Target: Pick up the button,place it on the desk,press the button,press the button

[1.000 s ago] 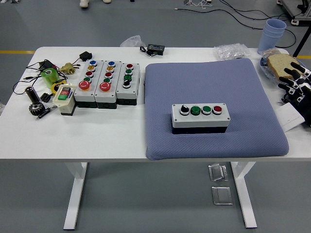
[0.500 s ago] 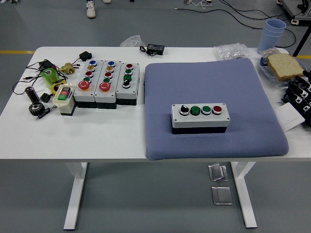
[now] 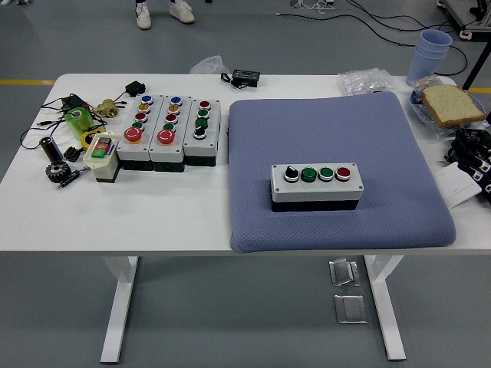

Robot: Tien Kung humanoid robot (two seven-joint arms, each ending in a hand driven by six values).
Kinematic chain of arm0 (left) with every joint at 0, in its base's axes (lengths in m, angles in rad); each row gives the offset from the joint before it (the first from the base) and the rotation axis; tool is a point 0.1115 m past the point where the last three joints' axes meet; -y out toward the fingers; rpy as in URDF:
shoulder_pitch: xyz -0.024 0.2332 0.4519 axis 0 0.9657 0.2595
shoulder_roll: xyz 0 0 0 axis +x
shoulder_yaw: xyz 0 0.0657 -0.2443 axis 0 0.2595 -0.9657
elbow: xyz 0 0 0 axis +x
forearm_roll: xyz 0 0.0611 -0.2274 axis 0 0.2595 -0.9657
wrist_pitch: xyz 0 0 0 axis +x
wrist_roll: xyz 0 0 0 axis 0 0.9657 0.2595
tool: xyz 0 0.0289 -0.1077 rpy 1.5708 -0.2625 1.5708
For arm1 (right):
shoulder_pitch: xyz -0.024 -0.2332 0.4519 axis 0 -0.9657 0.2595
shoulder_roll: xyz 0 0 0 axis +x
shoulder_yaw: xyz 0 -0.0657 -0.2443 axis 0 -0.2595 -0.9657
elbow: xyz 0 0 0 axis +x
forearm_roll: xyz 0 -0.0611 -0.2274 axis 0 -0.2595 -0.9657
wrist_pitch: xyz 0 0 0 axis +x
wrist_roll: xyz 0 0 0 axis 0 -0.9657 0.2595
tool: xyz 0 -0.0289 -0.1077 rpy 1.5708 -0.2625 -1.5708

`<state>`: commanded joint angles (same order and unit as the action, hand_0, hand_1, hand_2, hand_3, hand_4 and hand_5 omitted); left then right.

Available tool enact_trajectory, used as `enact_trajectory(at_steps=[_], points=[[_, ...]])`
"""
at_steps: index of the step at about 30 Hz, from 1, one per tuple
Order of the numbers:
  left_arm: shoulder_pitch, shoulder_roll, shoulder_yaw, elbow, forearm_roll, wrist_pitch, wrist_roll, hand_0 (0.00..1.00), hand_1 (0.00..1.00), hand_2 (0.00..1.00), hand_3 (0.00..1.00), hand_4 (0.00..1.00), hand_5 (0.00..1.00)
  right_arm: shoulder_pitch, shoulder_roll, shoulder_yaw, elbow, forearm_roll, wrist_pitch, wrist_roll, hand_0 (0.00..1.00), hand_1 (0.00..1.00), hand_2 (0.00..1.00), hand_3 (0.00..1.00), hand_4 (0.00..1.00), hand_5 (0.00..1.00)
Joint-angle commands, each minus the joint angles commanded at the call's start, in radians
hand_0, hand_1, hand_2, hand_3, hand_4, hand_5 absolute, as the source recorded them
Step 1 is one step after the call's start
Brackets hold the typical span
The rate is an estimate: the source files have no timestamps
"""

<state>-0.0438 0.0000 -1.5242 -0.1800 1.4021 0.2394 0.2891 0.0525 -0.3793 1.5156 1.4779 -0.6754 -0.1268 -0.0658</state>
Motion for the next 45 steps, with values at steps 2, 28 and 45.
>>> enact_trajectory(at_steps=[2, 28, 45], points=[[0.002, 0.0, -0.001, 0.0, 0.001, 0.0, 0.0, 0.532, 0.42, 0.417, 0.422, 0.256, 0.49, -0.002, 0.005, 0.002, -0.001, -0.001, -0.001, -0.002, 0.863, 0.791, 0.795, 0.77, 0.748, 0.487], [-0.007, 0.0, 0.011, 0.0, -0.031, 0.002, -0.006, 0.533, 0.421, 0.417, 0.42, 0.255, 0.49, 0.008, 0.003, 0.009, 0.008, -0.012, 0.006, -0.032, 0.867, 0.822, 0.825, 0.769, 0.739, 0.468], [-0.013, 0.0, 0.003, 0.0, -0.038, 0.006, -0.007, 0.532, 0.42, 0.418, 0.423, 0.255, 0.491, 0.016, 0.0, 0.011, 0.019, 0.013, -0.006, 0.0, 0.837, 0.826, 0.876, 0.793, 0.744, 0.444]])
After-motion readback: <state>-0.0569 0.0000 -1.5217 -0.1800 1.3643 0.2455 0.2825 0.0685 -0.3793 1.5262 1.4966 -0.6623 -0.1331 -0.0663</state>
